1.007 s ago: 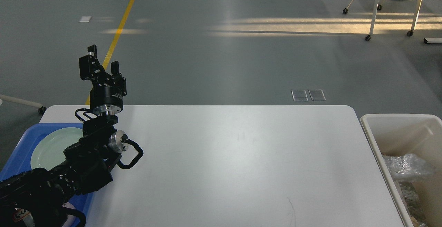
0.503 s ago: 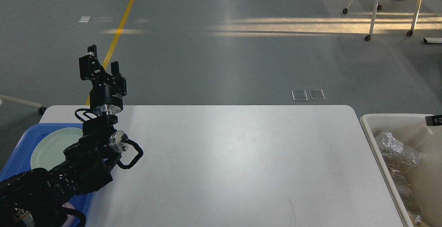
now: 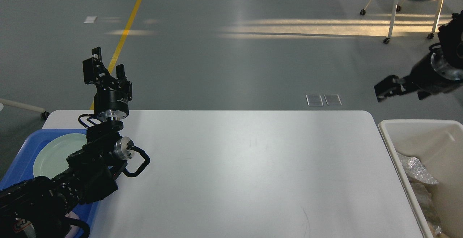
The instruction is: Tidy desktop
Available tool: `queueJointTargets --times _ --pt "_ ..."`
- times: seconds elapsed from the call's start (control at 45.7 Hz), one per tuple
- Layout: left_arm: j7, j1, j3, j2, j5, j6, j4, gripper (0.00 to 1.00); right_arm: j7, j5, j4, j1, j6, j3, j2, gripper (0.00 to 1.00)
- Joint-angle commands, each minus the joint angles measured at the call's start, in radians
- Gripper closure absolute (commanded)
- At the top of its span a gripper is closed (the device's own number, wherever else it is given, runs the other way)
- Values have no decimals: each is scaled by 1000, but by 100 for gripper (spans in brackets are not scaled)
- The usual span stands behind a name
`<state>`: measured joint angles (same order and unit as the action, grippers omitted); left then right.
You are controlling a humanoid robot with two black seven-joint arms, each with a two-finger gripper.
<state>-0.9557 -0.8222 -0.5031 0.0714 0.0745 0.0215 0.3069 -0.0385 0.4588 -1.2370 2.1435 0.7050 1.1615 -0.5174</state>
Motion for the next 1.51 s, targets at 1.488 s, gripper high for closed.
queueJointTargets --times 1.488 --pt "0 0 0 -1 -1 0 0 4 0 -578 1166 -516 165 -735 554 0"
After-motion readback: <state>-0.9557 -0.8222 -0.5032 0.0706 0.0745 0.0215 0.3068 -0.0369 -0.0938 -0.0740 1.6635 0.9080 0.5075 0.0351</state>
